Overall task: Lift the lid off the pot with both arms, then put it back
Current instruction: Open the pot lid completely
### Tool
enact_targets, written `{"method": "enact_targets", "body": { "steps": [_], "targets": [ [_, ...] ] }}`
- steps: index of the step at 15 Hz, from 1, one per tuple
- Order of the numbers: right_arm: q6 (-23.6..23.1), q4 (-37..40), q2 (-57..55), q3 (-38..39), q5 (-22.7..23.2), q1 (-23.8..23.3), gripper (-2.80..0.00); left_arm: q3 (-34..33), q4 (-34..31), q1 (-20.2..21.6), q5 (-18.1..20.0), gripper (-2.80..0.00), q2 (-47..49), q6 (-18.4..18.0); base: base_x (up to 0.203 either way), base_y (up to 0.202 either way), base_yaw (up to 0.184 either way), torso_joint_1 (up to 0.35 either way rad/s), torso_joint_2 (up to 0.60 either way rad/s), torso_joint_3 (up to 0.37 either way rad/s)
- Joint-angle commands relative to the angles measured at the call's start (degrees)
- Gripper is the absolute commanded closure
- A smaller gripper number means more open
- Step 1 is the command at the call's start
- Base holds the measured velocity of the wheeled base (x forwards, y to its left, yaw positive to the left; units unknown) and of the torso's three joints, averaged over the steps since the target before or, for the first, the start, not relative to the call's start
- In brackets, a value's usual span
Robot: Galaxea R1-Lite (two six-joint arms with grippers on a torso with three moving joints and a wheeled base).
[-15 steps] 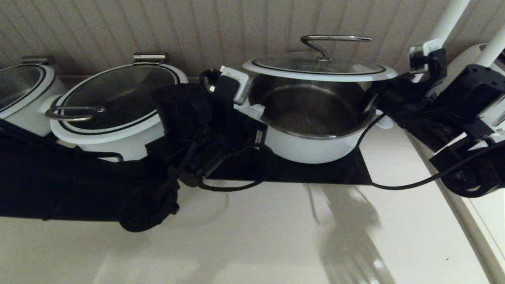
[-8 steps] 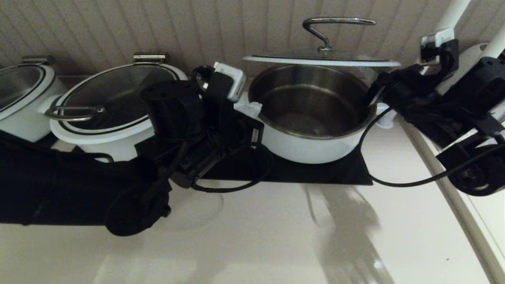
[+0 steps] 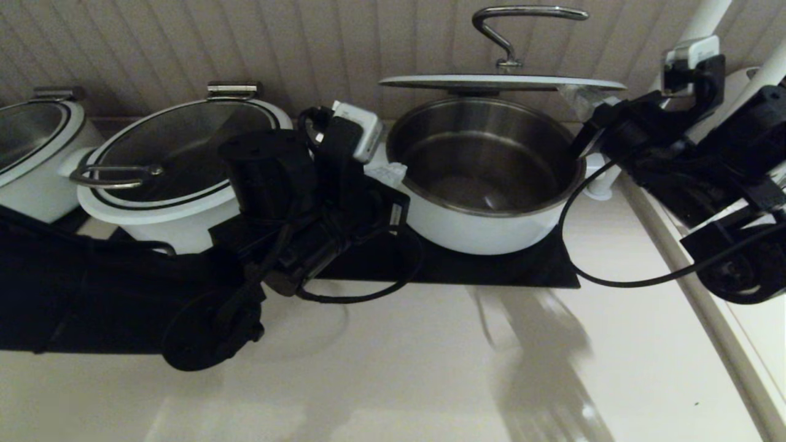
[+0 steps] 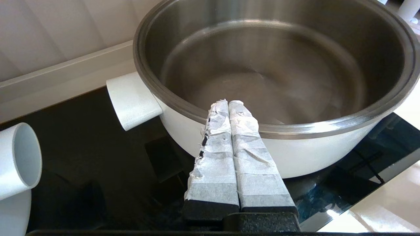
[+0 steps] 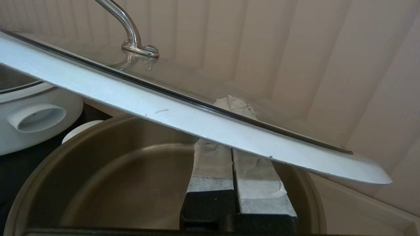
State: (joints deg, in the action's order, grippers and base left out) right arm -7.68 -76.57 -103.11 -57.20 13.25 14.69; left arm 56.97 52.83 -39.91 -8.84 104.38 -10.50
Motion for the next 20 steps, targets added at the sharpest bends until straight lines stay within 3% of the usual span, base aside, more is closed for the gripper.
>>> {"method": "enact_targets", "body": {
  "steps": [1, 20],
  "targets": [
    [-0.1, -0.4, 0.0, -0.4, 0.1, -0.1, 0.0, 0.0, 0.3, 0.0, 0.0, 0.0, 0.0, -0.1, 0.0, 0.0, 0.0, 0.0, 0.0, 0.0],
    [-0.2, 2.2, -6.3, -18.5, 0.1, -4.8, 0.0, -2.7, 0.3, 0.1, -0.1, 0.0, -2.3, 0.4, 0.0, 0.0, 0.0, 0.0, 0.0, 0.0]
  ]
}}
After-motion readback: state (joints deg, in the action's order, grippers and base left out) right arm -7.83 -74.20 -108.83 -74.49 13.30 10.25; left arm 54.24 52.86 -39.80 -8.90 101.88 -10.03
